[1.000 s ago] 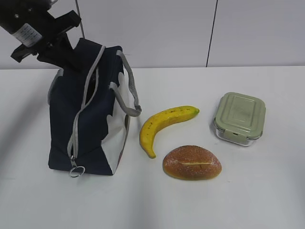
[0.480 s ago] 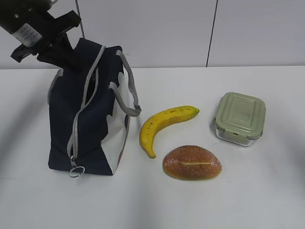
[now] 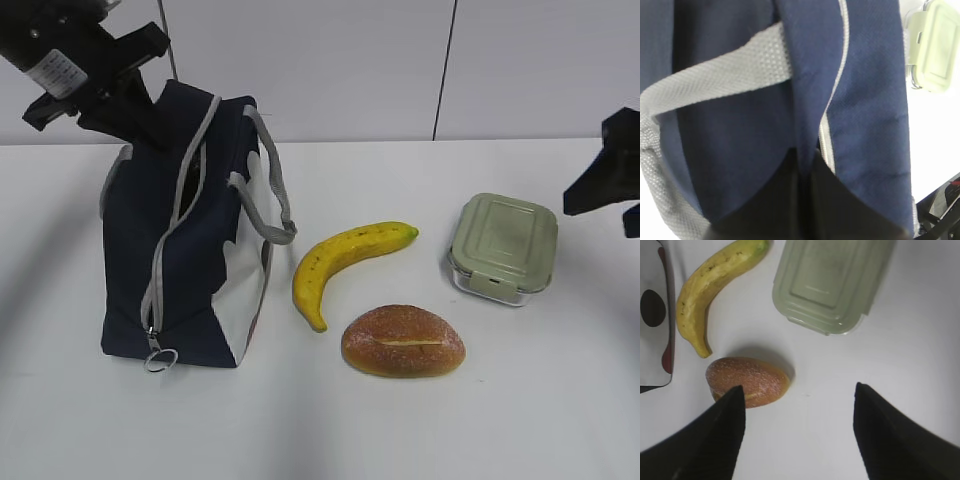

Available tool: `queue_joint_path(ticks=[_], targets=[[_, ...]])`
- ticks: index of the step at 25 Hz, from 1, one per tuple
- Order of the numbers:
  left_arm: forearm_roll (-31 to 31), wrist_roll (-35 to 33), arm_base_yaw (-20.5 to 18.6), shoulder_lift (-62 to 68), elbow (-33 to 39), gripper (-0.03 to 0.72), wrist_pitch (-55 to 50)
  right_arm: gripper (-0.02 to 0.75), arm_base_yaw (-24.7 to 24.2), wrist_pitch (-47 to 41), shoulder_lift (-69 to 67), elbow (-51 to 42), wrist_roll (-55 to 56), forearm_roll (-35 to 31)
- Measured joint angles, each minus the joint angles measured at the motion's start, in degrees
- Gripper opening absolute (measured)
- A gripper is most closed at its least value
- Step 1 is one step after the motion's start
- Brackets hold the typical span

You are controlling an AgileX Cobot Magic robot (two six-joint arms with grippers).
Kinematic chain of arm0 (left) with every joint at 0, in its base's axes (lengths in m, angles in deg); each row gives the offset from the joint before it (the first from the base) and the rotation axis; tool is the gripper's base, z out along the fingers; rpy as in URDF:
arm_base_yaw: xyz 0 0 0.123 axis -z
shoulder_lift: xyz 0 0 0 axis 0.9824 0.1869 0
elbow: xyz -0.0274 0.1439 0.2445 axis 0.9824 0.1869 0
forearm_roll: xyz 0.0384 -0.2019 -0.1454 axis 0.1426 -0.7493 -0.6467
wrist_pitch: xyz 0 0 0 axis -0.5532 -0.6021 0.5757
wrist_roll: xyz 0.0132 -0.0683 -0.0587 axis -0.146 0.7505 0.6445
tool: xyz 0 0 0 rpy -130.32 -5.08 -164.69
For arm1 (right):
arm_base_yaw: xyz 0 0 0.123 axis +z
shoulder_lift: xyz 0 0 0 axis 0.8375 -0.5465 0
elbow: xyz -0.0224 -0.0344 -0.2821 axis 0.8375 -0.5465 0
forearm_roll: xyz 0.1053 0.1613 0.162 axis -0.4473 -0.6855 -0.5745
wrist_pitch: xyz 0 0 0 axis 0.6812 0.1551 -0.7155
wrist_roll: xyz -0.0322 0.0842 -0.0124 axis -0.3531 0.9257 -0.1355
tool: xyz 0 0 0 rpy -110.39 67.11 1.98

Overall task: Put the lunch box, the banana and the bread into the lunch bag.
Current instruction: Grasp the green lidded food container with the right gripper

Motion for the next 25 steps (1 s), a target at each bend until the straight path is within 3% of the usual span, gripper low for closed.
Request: queue_joint_path(ticks=[8, 16, 21, 25], targets=[[-0.13, 0.00, 0.00, 0.00, 0.00, -0.003, -0.02, 0.498, -1.18, 0.10, -13.49, 3.61, -9.15, -8.83], [-0.24, -0.38, 0.00, 0.00, 0.00, -0.003, -0.06, 0.501, -11.39, -1.47, -20.16, 3.85, -22.44, -20.42], [-0.31, -0.43, 0.00, 0.00, 0.00, -0.003, -0.06, 0.591, -17.21, -5.44, -25.50, 4.06, -31.35, -28.50], [-0.52, -0.82, 0.00, 0.00, 0.00, -0.003, -0.06, 0.620, -18.28, -6.92, -29.44, 4.18, -38.52, -34.18]])
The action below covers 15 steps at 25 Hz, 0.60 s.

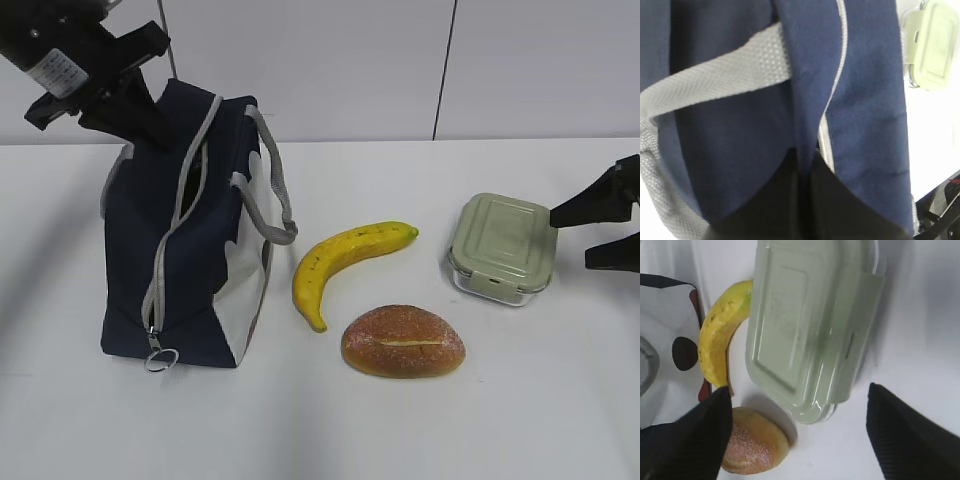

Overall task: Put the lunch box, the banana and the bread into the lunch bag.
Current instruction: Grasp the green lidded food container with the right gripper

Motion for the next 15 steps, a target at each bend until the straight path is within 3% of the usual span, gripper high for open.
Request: queue_joint_path(ticks=[15], targets=[[-0.05, -0.51, 0.00, 0.00, 0.00, -0.003, -0.12, 0.589, 0.00, -0.90, -11.77, 5.15, -9.00, -6.13]])
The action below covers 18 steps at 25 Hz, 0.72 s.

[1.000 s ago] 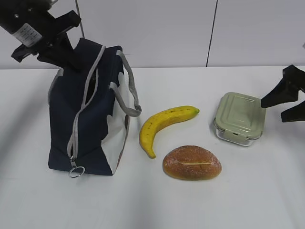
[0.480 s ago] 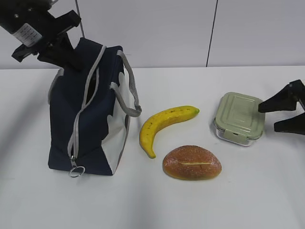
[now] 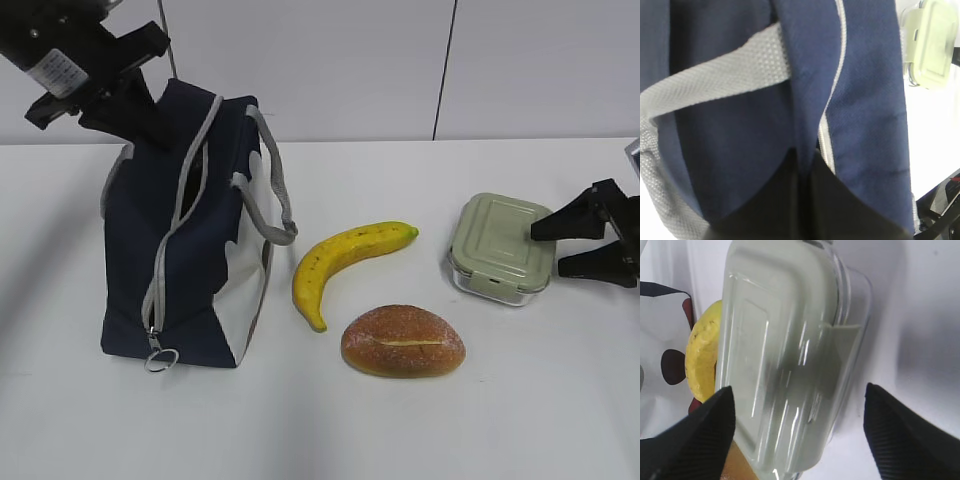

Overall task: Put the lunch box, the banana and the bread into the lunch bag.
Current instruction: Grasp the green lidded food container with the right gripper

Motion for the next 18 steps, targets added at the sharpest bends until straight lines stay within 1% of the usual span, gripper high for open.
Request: queue_joint_path(ticks=[8, 18], targets=[[0.00, -0.11, 0.00, 0.00, 0.00, -0.003, 0.00, 0.584, 0.00, -0.56, -1.74, 0.11, -2.35, -2.10], [0.00, -0.11, 0.00, 0.00, 0.00, -0.003, -0.05, 0.499, 0.00, -3.31, -4.57, 0.82, -3.98, -4.57]])
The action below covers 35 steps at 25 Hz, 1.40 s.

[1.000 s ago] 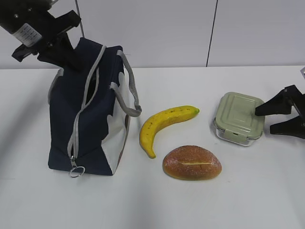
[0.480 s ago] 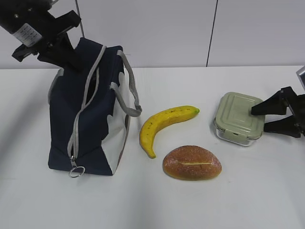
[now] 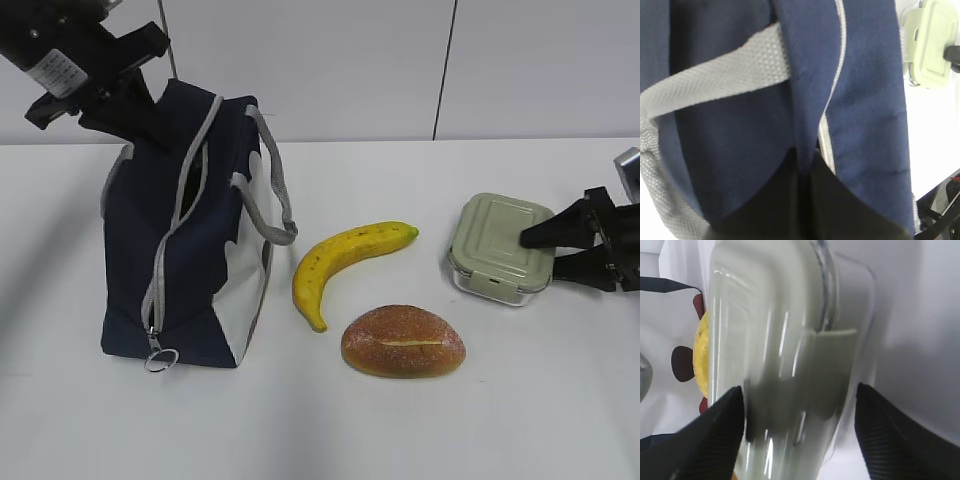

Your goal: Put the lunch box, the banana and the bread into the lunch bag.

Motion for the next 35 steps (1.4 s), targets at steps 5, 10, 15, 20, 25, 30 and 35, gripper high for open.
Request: queue_joint_path(ticks=[5, 10, 15, 20, 25, 30, 35], targets=[[0.00, 0.00, 0.00, 0.00, 0.00, -0.003, 0.00, 0.432, 0.00, -0.23, -0.22, 0.00, -0.83, -0.76], [0.00, 0.00, 0.00, 0.00, 0.00, -0.003, 0.00, 0.414, 0.00, -2.20, -1.95, 0.00, -1.96, -3.48], [0.00, 0.00, 0.00, 0.00, 0.00, -0.003, 0.00, 0.384, 0.00, -2.31, -1.92, 0.00, -2.08, -3.98], [0.00, 0.00, 0.00, 0.00, 0.00, -0.003, 0.00, 0.381, 0.00, -2.31, -1.97, 0.00, -2.08, -4.09], [0.00, 0.00, 0.00, 0.00, 0.00, -0.003, 0.00, 0.380, 0.00, -2.31, -2.05, 0.00, -2.21, -4.77], [0.00, 0.00, 0.00, 0.00, 0.00, -0.003, 0.00, 0.376, 0.00, -2.07, -2.05, 0.00, -2.25, -5.11], [-0.05, 0.00, 0.00, 0.00, 0.00, -0.003, 0.00, 0.375, 0.00, -1.71, -2.05, 0.00, -2.25, -5.94]])
